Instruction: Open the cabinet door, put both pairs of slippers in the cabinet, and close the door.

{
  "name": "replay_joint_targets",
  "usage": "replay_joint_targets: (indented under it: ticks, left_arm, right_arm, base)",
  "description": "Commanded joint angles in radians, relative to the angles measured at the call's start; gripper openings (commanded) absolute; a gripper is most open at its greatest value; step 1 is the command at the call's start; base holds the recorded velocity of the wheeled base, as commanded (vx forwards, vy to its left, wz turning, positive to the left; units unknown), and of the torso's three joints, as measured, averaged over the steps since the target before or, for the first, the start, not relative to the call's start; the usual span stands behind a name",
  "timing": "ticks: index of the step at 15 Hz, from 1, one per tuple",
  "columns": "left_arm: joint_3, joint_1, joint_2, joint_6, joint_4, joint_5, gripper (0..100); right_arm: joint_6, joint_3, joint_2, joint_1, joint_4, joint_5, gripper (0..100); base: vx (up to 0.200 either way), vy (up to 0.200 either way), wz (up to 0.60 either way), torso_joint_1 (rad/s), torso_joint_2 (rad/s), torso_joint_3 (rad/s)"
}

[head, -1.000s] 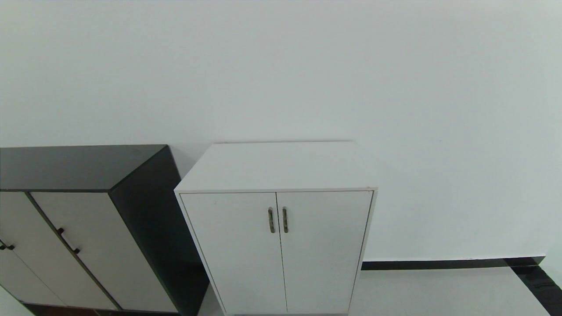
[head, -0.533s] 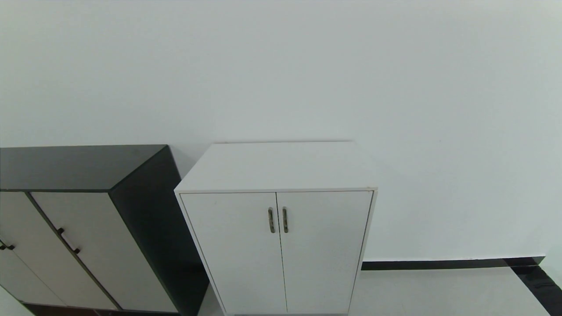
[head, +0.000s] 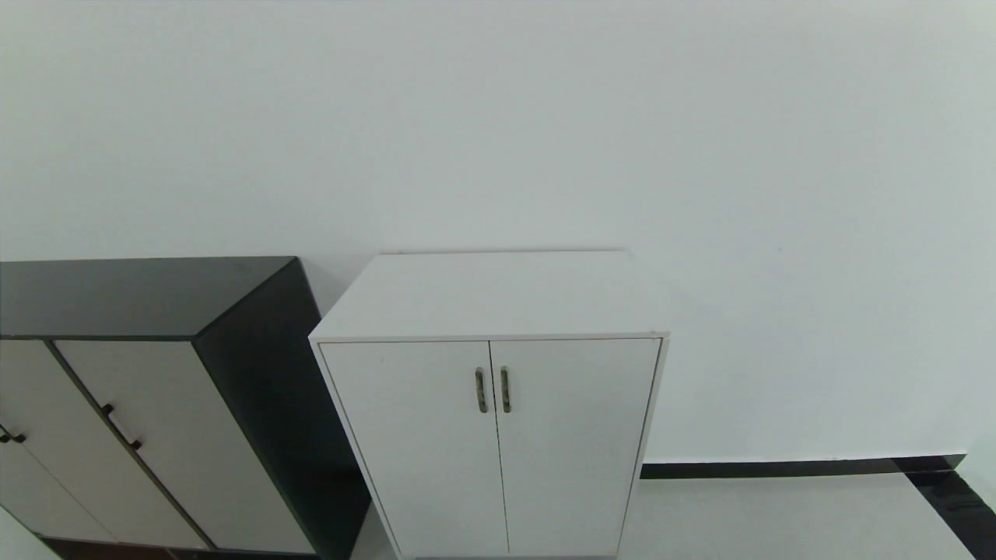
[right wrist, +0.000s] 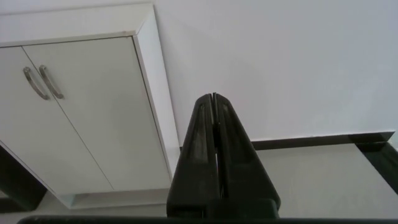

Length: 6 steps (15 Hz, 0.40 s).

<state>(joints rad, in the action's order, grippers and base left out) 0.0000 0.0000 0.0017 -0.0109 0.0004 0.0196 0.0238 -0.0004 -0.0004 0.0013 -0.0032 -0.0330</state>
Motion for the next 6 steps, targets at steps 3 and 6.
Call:
replay_joint_targets:
  ticks: [3,6]
  left_arm:
    - [0.0,0.0,0.0,0.0,0.0,0.0,0]
    - [0.0,0.0,0.0,0.0,0.0,0.0,0]
  right_arm:
    - [0.002,0.0,0.0,0.0,0.0,0.001,0]
    - [0.013,0.0,0.0,0.0,0.0,0.001,0]
  base:
    - [0.0,0.0,0.0,0.0,0.0,0.0]
    - [0.0,0.0,0.0,0.0,0.0,0.0]
